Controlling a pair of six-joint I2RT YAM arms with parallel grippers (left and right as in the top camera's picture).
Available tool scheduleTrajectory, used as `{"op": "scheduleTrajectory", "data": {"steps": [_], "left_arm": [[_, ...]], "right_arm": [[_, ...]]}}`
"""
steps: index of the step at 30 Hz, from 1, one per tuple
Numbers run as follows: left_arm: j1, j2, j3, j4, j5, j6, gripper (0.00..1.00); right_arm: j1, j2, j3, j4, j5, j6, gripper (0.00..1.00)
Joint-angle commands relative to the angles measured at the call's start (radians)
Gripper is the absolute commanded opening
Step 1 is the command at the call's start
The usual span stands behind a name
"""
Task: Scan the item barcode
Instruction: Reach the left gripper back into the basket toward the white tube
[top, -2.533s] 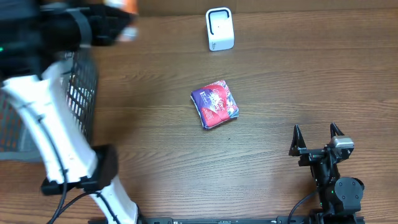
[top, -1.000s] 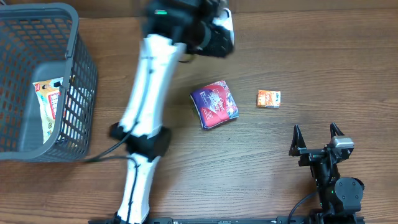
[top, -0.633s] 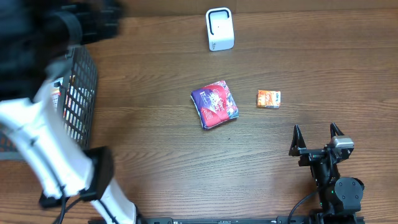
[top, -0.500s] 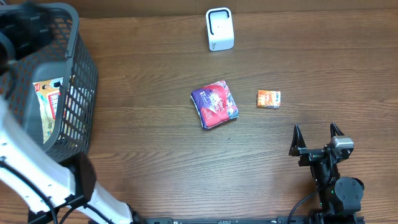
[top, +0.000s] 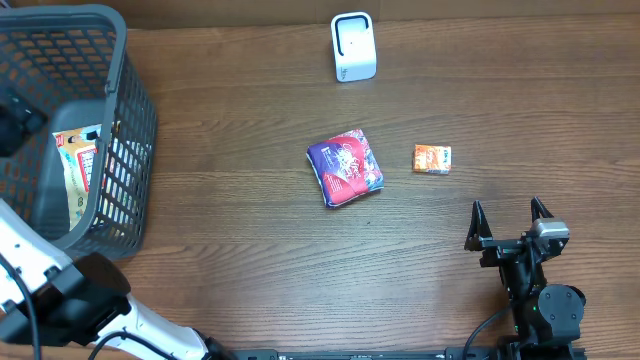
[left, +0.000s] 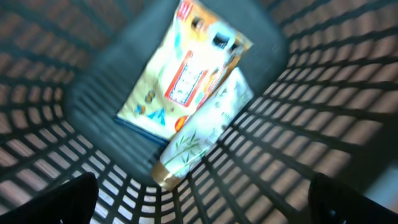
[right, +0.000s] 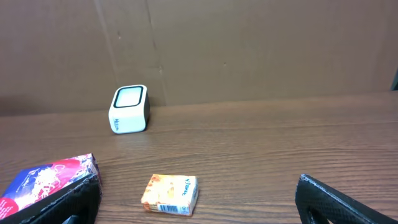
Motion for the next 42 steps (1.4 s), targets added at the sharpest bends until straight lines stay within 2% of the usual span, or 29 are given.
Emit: {"op": "scheduleTrajectory", "data": {"steps": [1,7,12,17,26,29,30,31,32,33,37,40,41,42], "left_arm": [[-0.013,0.041,-0.137,0.051,-0.016,0.039,0.98],[-0.013,0.092,-0.28,0.158,-0.014,0.069,0.92],[-0.013,0.134,-0.344,0.199,0.071,0.133,0.85],[-0.024,0.174,-0.404,0.195,0.072,0.133,0.85],[-0.047,0.185,-0.578,0.286,0.064,0.132,0.85],[-0.047,0.185,-0.594,0.304,0.061,0.132,0.82],[-0.047,0.185,-0.6,0.313,0.061,0.133,0.79],[-0.047,0.185,-0.613,0.325,0.06,0.133,0.73],[-0.047,0.185,-0.633,0.346,0.055,0.133,0.63],[-0.047,0.185,-0.647,0.358,0.049,0.133,0.58],[-0.047,0.185,-0.721,0.418,0.018,0.132,0.58],[-0.047,0.185,-0.73,0.43,0.008,0.131,0.36],[-0.045,0.184,-0.714,0.422,0.008,0.128,0.18],[-0.045,0.184,-0.703,0.414,0.008,0.127,0.12]], "right_arm": [[-0.001,-0.007,-0.01,0.006,0.01,-0.003,1.0],[-0.001,-0.007,-0.01,0.006,0.009,-0.003,1.0],[-0.001,-0.007,-0.01,0.006,0.01,-0.003,1.0],[-0.001,-0.007,-0.01,0.006,0.01,-0.003,1.0],[-0.001,-0.007,-0.01,0.006,0.01,-0.003,1.0],[-0.001,-0.007,-0.01,0.006,0.01,-0.003,1.0],[-0.001,-0.007,-0.01,0.006,0.01,-0.003,1.0],[-0.001,-0.007,-0.01,0.006,0.01,-0.003,1.0],[-0.001,-0.007,-0.01,0.006,0.01,-0.003,1.0],[-0.001,-0.007,-0.01,0.006,0.01,-0.003,1.0],[-0.001,-0.007,-0.01,0.006,0.01,-0.003,1.0],[-0.001,-0.007,-0.01,0.006,0.01,-0.003,1.0],[-0.001,-0.007,-0.01,0.006,0.01,-0.003,1.0],[-0.001,-0.007,-0.01,0.006,0.01,-0.003,1.0]]}}
